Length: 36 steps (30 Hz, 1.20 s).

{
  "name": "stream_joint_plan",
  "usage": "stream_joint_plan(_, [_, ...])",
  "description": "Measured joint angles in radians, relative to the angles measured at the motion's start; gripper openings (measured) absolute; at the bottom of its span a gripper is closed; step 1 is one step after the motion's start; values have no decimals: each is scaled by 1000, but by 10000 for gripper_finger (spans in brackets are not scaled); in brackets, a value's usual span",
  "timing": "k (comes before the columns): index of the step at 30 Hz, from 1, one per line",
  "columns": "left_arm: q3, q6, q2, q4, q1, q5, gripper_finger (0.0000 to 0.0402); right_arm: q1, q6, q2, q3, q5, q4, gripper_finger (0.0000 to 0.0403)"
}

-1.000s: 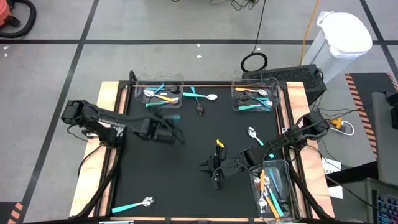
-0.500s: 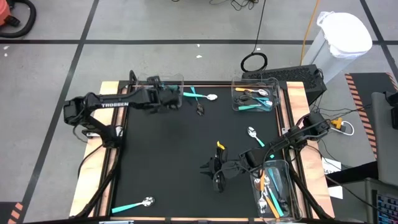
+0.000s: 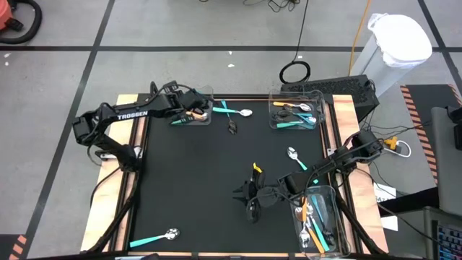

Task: Sort silverware by color (type)
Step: Put the blue spoon into the top left transparent bin, then put the light blue spoon into the top right transparent bin

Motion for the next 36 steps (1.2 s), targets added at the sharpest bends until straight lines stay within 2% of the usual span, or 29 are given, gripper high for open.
stream_joint_plan(3, [0, -82, 0, -15, -3, -53, 147, 0, 3, 0, 0, -1, 1, 93])
stream_joint_plan(6, [0, -175, 0, -88, -25, -51, 170, 0, 13, 0, 0, 0, 2, 93])
stream_joint_plan(11, [-1, -360, 0, -254, -114, 105, 178, 0, 12, 0, 0, 0, 2, 93])
stream_joint_plan(15, [-1, -493, 0, -352, -237, 249, 178, -3, 12, 0, 0, 0, 9, 93])
stream_joint_plan(20, [-1, -675, 0, -405, -463, 348, 178, -8, 12, 0, 0, 1, 17, 93])
stream_joint_plan(22, [-1, -770, 0, -401, -581, 393, 178, -8, 12, 0, 0, 1, 17, 93])
stream_joint_plan(25, [-1, -898, 0, -383, -782, 405, 178, -7, 12, 0, 0, 1, 14, 93])
stream_joint_plan(30, [0, -1083, 0, -342, -1082, 482, 178, -7, 12, 0, 0, 1, 16, 93])
stream_joint_plan(36, [0, -1294, 0, -211, -1333, 531, 178, -9, 12, 0, 0, 0, 48, 93])
